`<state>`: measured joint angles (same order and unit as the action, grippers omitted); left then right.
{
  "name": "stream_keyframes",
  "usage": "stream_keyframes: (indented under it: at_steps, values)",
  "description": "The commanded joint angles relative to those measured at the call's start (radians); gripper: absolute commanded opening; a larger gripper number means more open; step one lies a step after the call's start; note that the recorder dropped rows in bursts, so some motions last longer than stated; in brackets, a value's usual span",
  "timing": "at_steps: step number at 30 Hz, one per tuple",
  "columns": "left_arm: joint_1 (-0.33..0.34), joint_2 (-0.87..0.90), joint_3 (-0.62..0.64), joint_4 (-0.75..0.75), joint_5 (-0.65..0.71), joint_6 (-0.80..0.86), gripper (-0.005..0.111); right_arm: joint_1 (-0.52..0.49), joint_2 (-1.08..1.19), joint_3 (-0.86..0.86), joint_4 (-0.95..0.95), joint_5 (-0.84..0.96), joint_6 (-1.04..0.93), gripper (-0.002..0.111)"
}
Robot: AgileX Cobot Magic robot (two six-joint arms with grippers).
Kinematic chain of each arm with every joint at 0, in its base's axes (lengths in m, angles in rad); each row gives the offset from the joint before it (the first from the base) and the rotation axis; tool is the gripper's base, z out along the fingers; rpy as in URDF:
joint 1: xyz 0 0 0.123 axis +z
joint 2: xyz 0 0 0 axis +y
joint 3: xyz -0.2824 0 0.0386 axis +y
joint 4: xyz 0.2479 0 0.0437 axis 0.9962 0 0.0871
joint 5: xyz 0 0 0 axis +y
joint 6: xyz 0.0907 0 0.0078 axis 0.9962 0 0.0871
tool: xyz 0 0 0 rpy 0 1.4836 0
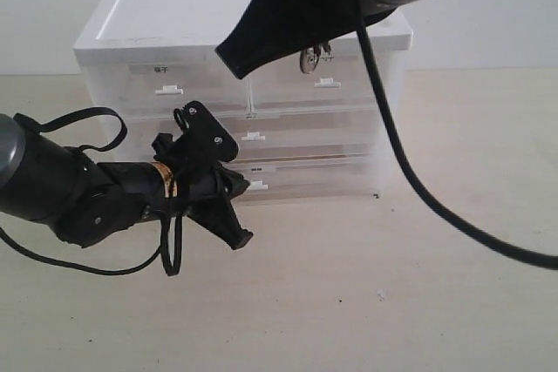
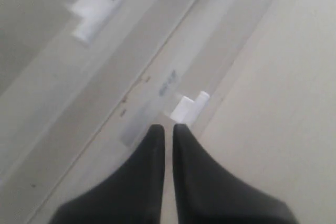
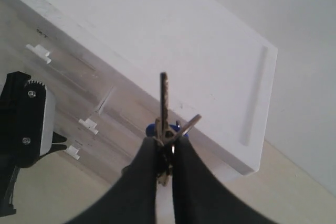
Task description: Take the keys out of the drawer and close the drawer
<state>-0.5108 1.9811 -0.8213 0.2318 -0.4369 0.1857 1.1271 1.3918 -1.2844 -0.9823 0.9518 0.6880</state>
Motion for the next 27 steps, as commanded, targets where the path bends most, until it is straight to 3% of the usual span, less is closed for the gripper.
stream_keyframes:
  at_steps: [1, 12, 20, 27]
  values:
    - [0.002, -0.004, 0.017, -0.088, -0.068, 0.041, 0.005, 0.000, -0.013, -0.001, 0.004, -0.002, -0.011, 0.000]
    - [0.002, -0.012, 0.020, -0.138, -0.087, 0.057, 0.005, 0.000, -0.013, -0.001, 0.010, 0.002, -0.016, 0.000]
    - [0.002, -0.028, 0.076, 0.041, -0.134, 0.055, 0.005, 0.000, -0.013, -0.001, 0.010, 0.002, -0.021, 0.000]
    - [0.002, 0.030, 0.028, 0.026, -0.105, 0.066, 0.005, 0.000, -0.013, -0.001, 0.010, 0.002, -0.021, 0.000]
